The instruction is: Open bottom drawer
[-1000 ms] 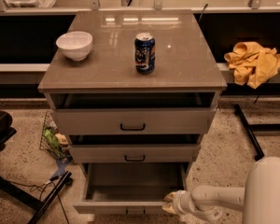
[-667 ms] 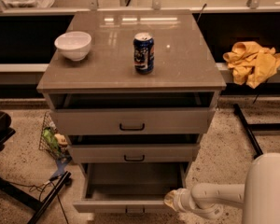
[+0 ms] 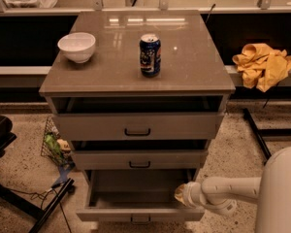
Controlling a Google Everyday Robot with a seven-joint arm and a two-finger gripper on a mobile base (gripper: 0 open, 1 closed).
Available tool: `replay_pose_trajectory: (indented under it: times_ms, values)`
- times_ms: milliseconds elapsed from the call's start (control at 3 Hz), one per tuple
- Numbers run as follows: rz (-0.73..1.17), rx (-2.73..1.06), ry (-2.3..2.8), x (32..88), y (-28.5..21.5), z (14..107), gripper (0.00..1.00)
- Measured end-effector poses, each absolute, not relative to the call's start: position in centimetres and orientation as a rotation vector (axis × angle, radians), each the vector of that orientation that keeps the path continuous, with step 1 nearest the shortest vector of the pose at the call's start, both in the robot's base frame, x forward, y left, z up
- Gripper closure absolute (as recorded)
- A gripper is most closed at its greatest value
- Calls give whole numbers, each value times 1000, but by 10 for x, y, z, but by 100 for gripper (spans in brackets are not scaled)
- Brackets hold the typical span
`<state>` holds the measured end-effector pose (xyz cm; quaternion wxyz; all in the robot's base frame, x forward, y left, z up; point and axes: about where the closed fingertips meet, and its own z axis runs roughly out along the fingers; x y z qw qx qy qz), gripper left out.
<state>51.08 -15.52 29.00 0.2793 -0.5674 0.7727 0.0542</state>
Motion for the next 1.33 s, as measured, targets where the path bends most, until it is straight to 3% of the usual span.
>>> replay_pose_trajectory:
  times_ms: [667,1333]
  values:
    - [147,-1597,2048,517,-133,252,100]
    - [257,-1610,1952,575,-106,181,100]
